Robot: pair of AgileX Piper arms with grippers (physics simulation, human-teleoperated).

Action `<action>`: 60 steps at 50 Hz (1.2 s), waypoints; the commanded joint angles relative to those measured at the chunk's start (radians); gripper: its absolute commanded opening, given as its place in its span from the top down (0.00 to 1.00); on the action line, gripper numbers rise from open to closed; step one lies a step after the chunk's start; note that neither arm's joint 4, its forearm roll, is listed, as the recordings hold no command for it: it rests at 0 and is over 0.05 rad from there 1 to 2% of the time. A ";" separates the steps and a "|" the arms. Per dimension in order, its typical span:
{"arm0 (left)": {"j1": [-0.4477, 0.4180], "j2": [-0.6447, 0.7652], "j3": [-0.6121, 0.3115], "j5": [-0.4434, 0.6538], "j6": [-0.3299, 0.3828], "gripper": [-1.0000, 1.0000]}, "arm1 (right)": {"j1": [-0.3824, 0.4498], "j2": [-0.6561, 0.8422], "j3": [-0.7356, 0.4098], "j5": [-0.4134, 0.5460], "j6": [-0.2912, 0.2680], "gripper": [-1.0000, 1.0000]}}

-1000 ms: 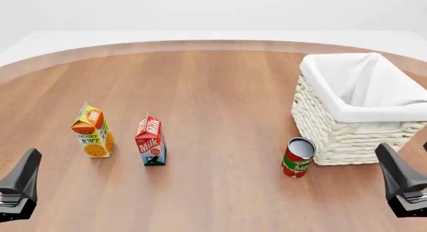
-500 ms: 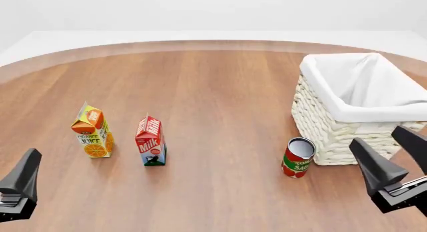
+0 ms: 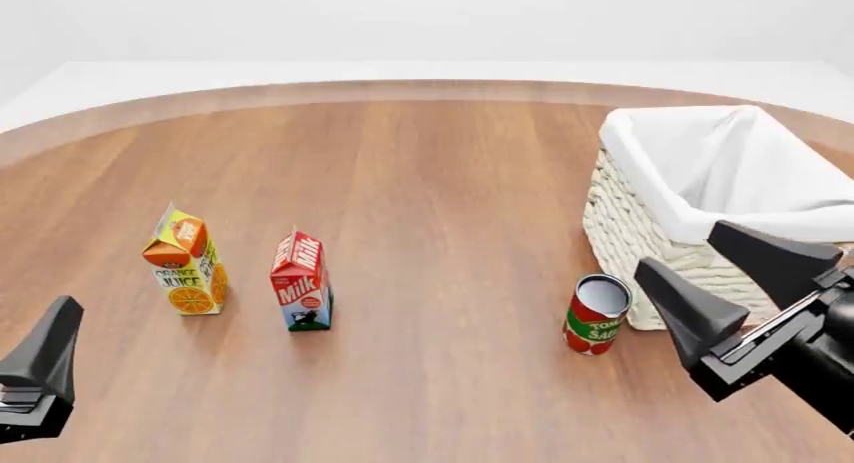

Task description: Pick the milk and place it in the basket.

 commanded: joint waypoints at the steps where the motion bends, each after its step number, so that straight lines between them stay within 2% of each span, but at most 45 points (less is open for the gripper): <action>1: 0.000 0.000 0.000 0.000 0.000 0.00 | 0.074 0.148 -0.067 -0.056 0.001 0.00; 10: 0.000 0.000 0.000 0.000 0.000 0.00 | 0.130 0.253 -0.188 -0.018 0.013 0.00; 17: 0.000 0.000 0.000 0.000 0.000 0.00 | 0.175 0.340 -0.280 0.013 0.068 0.00; 19: 0.000 0.000 0.000 0.000 0.000 0.00 | 0.182 0.359 -0.301 0.021 0.067 0.00; 20: 0.000 0.000 0.000 0.000 0.000 0.00 | 0.193 0.377 -0.321 0.029 0.109 0.00; 23: 0.000 0.000 0.000 0.000 0.000 0.00 | 0.203 0.410 -0.354 0.040 0.097 0.00; 32: 0.000 0.000 0.000 0.000 0.000 0.00 | 0.232 0.537 -0.468 0.077 0.161 0.00; 36: 0.000 0.000 0.000 0.000 0.000 0.00 | 0.249 0.603 -0.513 0.081 0.223 0.00; 39: 0.000 0.000 0.000 0.000 0.000 0.00 | 0.249 0.620 -0.528 0.083 0.219 0.00; 40: 0.000 0.000 0.000 0.000 0.000 0.00 | 0.252 0.648 -0.545 0.086 0.250 0.00; 43: 0.000 0.000 0.000 0.000 0.000 0.00 | 0.257 0.680 -0.570 0.095 0.290 0.00; 44: 0.000 0.000 0.000 0.000 0.000 0.00 | 0.265 0.699 -0.582 0.094 0.333 0.00; 46: 0.000 0.000 0.000 0.000 0.000 0.00 | 0.268 0.720 -0.604 0.102 0.341 0.00; 48: 0.000 0.000 0.000 0.000 0.000 0.00 | 0.271 0.740 -0.616 0.099 0.384 0.00; 60: 0.000 0.000 0.000 0.000 0.000 0.00 | 0.301 0.812 -0.678 0.084 0.473 0.00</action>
